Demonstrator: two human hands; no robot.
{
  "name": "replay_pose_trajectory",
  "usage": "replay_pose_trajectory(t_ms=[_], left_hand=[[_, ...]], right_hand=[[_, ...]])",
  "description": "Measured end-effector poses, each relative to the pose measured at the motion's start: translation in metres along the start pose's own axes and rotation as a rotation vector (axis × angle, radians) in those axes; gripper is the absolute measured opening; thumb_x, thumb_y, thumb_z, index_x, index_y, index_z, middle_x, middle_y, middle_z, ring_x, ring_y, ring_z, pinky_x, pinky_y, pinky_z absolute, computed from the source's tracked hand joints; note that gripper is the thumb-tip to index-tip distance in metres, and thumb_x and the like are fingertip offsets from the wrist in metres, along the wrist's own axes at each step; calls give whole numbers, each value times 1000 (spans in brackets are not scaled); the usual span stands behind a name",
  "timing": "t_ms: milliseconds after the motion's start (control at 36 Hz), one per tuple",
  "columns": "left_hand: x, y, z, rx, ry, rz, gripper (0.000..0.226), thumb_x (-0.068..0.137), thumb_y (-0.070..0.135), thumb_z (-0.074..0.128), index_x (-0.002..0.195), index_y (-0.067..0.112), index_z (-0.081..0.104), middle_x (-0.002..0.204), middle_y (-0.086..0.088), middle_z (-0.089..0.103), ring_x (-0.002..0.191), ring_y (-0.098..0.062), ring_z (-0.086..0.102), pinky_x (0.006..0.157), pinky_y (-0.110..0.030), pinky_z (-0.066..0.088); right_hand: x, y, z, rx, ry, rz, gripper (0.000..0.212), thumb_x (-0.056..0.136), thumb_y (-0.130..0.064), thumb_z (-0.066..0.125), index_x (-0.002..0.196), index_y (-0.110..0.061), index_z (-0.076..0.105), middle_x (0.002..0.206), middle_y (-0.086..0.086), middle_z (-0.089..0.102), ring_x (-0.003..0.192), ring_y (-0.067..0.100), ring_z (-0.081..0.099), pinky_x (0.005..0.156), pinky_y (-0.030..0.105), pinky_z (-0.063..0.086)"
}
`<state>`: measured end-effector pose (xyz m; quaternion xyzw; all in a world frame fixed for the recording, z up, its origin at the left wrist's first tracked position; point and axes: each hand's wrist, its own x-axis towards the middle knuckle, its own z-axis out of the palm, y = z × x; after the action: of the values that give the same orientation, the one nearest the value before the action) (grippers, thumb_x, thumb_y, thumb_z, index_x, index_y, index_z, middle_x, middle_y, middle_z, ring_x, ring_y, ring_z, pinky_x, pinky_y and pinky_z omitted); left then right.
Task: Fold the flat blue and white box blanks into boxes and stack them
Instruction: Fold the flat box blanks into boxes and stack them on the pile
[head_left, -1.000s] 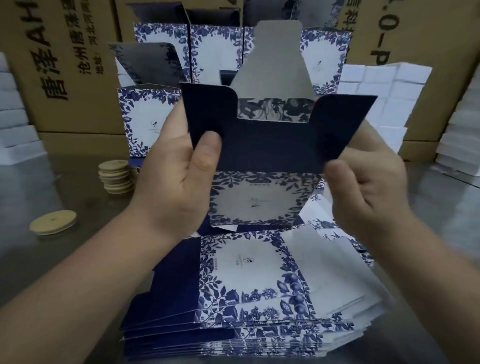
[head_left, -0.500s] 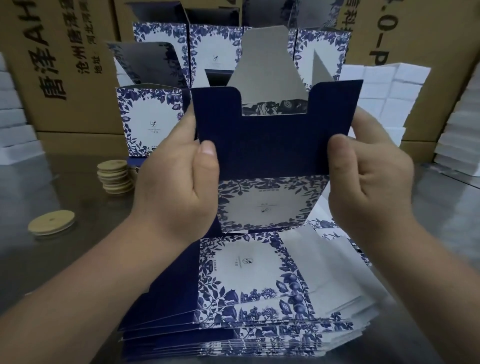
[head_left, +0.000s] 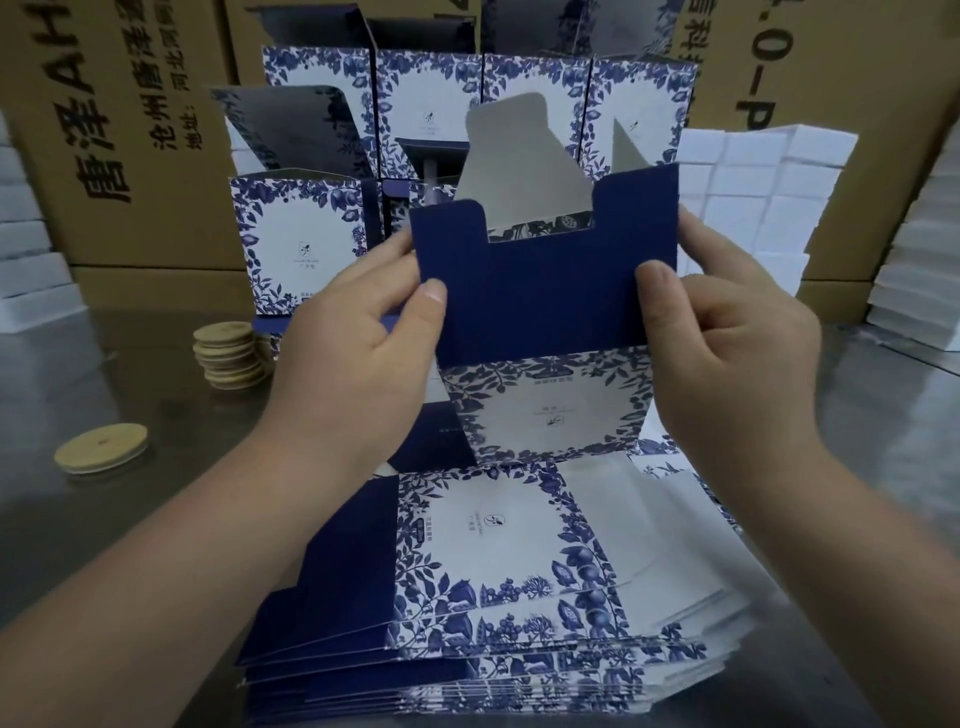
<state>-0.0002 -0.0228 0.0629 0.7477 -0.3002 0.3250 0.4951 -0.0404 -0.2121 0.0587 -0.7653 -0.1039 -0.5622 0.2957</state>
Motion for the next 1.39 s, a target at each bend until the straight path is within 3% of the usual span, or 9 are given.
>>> replay_pose_trajectory(t_ms=[111,194,361,500,611,806,1111,1250,1389], left_hand=[[1,1,0,-309,-61,-97,34,89,31,36,105,34,66,134,0,55,127,-10,46,108,-36,36],[0,-3,6,-348,-110,-280,57,83,45,33,119,13,63,126,1,62,122,-10,52,107,-33,38],[3,-11,8,-298,-84,-377,40,80,35,35,62,25,69,71,23,66,72,5,61,80,-17,48],[3,-10,8,-178,-123,-393,38,74,40,34,77,10,58,82,-5,50,80,-17,47,92,-58,39],[0,-7,9,-86,-88,-324,45,87,38,36,75,-4,43,65,-16,46,54,-15,38,53,-37,30],[-1,-10,12,13,-19,-322,42,97,29,36,57,17,30,39,10,31,38,-7,24,47,-31,19],[-3,-13,13,54,11,-279,41,96,29,45,82,-8,56,50,2,33,40,-7,23,42,-24,21],[-4,-12,13,46,3,-272,34,93,29,50,89,-2,62,77,-22,61,59,-17,47,59,-41,45],[-6,-10,14,52,0,-299,28,92,30,52,91,6,65,91,-19,67,81,-34,62,76,-50,50]], right_hand=[[-1,0,1,91,38,51,50,93,-33,38,57,-6,60,127,2,59,115,14,58,86,19,42],[-4,-2,5,101,59,27,49,95,-30,38,62,-4,64,123,-3,58,110,11,58,84,18,43],[-10,-1,10,78,32,37,56,94,-33,34,66,7,62,121,-9,54,115,10,53,87,17,39],[-10,2,9,136,-37,114,50,95,-27,34,73,6,63,121,-23,49,122,2,47,93,14,37],[-8,0,9,155,-101,163,44,89,-22,31,70,5,61,110,-42,43,122,2,48,84,7,38],[-8,-2,10,98,-112,124,41,92,-20,33,83,4,65,103,-48,39,123,7,50,77,2,34],[-10,-4,12,132,-40,115,38,90,-16,42,119,-22,66,121,-20,53,122,8,53,98,25,44],[-10,1,14,259,-40,255,41,89,-5,53,130,-9,54,105,-34,56,103,-18,54,84,1,40],[-11,1,14,144,-85,194,31,85,-11,48,105,-31,61,80,-12,62,80,6,57,74,12,46]])
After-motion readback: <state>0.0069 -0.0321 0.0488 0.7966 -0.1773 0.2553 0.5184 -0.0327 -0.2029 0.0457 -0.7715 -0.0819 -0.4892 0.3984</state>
